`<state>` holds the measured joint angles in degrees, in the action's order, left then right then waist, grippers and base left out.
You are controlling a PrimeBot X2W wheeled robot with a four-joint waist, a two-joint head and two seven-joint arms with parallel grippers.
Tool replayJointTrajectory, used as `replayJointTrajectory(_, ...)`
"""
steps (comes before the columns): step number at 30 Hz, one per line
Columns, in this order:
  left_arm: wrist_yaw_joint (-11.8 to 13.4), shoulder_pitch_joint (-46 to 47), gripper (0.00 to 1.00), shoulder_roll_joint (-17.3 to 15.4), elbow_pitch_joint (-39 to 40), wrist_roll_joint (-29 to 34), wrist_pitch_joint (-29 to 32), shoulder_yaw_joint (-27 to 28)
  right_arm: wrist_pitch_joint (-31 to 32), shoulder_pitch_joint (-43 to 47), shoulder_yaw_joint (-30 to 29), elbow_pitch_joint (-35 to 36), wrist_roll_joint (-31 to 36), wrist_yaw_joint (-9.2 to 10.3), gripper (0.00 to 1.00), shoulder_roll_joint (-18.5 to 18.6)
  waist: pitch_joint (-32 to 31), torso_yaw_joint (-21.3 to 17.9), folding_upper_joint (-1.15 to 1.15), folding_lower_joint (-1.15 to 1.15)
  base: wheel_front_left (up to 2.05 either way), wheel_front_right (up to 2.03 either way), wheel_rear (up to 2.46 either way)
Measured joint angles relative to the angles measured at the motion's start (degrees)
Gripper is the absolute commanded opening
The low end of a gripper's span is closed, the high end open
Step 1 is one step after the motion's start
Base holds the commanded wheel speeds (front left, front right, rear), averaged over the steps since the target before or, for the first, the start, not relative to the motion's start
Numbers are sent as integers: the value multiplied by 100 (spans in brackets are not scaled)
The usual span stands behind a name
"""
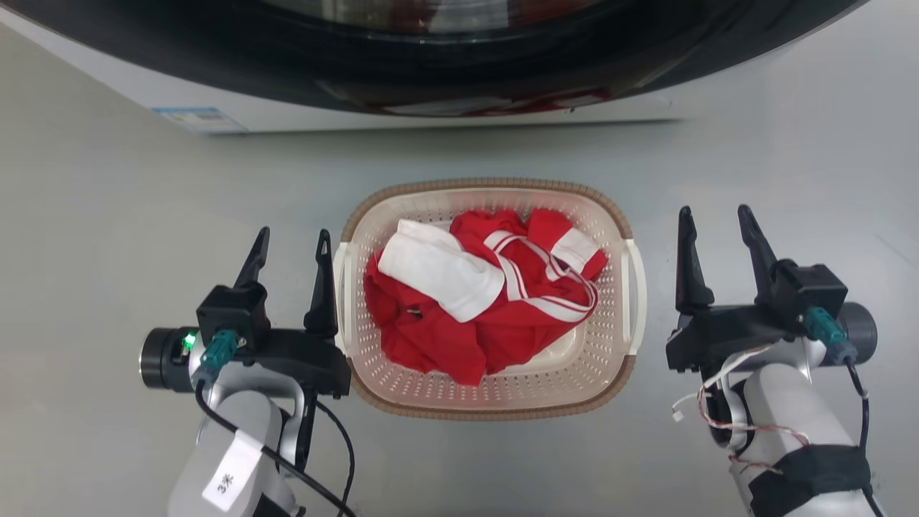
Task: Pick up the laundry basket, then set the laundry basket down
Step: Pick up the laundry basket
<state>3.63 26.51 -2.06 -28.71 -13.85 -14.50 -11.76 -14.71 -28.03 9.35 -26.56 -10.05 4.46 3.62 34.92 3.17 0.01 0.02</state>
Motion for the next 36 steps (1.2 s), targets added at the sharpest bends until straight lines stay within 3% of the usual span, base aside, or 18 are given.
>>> replayJointTrajectory(17,98,912,100,26,-1104,-423,0,-554,1,-697,-4,-733,44,-71,100,93,1326,181,0,-1,0,0,0)
replayJointTrajectory(36,88,1331,100,29,-1985,-816,0,-1116,1,-894,178,-1337,40,-94,100,54,1700,171,-1,-2,0,0,0)
